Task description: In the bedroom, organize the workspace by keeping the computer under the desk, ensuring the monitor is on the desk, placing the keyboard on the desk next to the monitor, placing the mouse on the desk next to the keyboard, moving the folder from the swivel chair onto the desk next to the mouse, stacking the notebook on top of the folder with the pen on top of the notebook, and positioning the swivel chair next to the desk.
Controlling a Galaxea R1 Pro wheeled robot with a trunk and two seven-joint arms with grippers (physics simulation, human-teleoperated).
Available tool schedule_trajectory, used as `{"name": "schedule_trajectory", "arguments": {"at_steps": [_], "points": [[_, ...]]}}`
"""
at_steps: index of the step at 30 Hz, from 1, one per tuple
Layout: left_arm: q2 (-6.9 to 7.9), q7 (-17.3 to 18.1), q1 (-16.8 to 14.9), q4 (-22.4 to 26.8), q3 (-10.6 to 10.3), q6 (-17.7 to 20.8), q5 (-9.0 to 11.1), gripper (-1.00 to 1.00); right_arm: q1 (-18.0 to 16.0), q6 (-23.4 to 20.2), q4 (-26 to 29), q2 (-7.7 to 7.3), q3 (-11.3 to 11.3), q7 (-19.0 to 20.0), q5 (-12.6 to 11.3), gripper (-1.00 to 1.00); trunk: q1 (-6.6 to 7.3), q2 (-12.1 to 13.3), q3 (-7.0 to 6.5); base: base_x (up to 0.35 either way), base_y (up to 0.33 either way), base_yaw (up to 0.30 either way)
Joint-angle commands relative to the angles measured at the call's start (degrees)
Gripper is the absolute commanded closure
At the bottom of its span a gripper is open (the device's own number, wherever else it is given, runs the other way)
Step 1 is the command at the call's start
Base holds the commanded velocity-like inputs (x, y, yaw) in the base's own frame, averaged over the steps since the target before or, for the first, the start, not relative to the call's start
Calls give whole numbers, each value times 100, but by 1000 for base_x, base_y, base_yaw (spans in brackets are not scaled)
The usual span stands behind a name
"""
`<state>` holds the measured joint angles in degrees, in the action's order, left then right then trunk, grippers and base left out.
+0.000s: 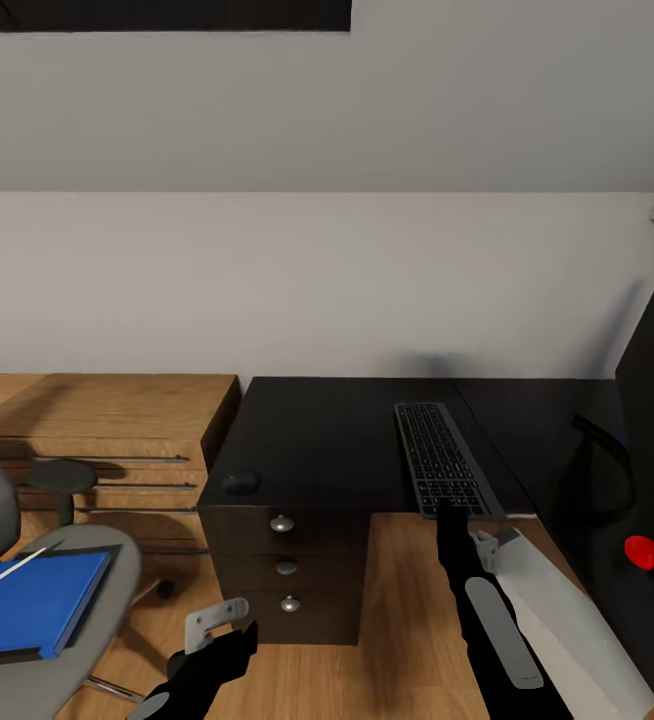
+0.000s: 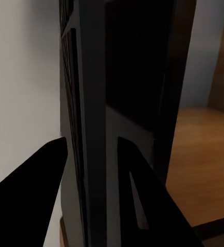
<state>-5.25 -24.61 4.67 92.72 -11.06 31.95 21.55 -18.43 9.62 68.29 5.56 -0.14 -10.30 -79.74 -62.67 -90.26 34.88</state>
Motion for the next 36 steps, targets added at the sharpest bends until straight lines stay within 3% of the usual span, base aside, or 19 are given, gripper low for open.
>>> {"name": "schedule_trajectory", "arguments": {"at_steps": [1,19,36], "points": [[0,-54,-1,9,-7,10,60,-100,-3,23,9,3,1,-15,-42,100,-23,-44,23,0,0,0],[-2,-61,-1,9,-11,11,60,-100,-3,40,9,3,-3,-23,-33,100,-418,-766,346,0,0,0],[15,-59,-1,9,16,-5,60,-100,-4,45,7,-2,-3,-41,-24,100,-418,-766,346,0,-37,0]]}}
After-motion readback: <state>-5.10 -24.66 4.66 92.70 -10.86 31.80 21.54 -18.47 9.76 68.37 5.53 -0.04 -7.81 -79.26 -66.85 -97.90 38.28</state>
